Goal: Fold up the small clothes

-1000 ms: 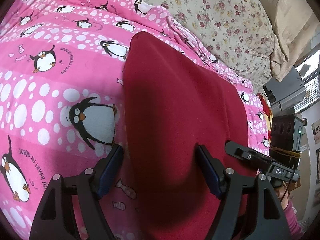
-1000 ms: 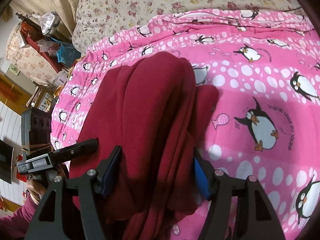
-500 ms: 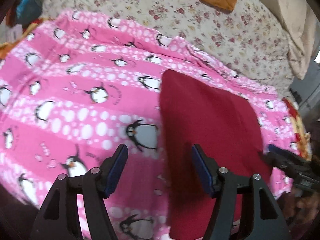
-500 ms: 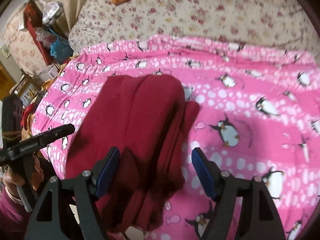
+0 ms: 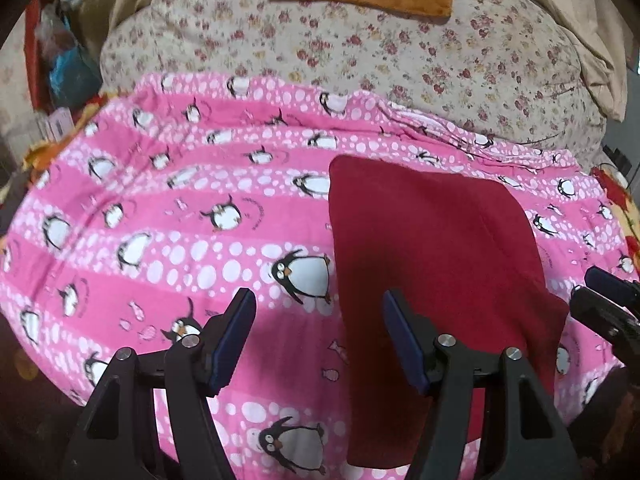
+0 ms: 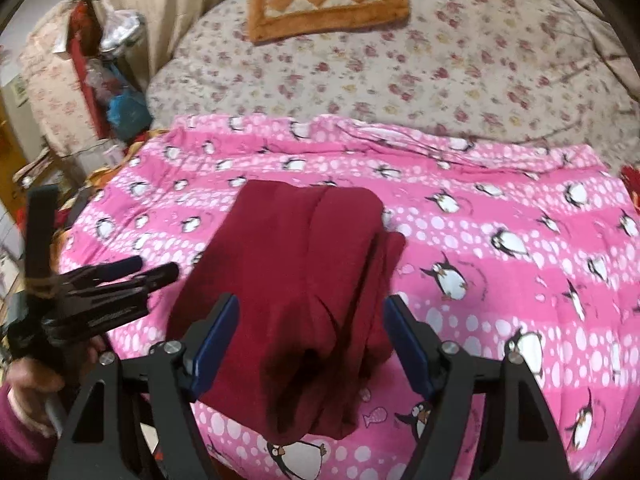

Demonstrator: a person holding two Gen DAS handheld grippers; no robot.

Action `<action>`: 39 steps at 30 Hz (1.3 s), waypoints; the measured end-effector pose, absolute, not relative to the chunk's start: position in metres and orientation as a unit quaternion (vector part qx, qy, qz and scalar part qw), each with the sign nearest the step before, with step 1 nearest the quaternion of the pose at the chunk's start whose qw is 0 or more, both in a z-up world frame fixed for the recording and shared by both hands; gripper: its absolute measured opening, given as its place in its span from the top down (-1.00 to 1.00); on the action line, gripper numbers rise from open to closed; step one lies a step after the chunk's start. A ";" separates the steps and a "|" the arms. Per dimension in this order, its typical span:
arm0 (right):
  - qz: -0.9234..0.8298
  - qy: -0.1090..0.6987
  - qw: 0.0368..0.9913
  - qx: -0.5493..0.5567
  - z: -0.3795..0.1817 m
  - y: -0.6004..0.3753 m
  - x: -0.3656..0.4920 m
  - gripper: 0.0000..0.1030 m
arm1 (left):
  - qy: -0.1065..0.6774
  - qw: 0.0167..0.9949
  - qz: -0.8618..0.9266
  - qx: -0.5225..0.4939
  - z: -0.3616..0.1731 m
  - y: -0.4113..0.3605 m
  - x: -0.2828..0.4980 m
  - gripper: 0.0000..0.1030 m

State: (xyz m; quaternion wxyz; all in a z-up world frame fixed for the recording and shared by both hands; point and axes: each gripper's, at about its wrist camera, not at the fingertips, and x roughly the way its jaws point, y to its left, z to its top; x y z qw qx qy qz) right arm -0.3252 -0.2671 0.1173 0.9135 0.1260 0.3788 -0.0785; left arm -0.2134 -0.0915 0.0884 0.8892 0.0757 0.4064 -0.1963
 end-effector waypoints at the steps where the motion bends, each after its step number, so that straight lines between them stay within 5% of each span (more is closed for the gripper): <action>1: -0.089 0.380 0.912 0.125 0.116 -0.266 -0.325 -0.54 | 0.400 0.893 -0.192 0.080 0.090 -0.092 -0.216 0.11; 19: -0.163 0.357 0.914 0.101 0.116 -0.261 -0.321 -0.78 | 0.347 0.916 -0.179 0.088 0.104 -0.103 -0.233 0.11; 39: -0.168 0.365 0.908 0.116 0.114 -0.266 -0.313 -0.79 | 0.350 0.915 -0.186 0.072 0.106 -0.106 -0.226 0.11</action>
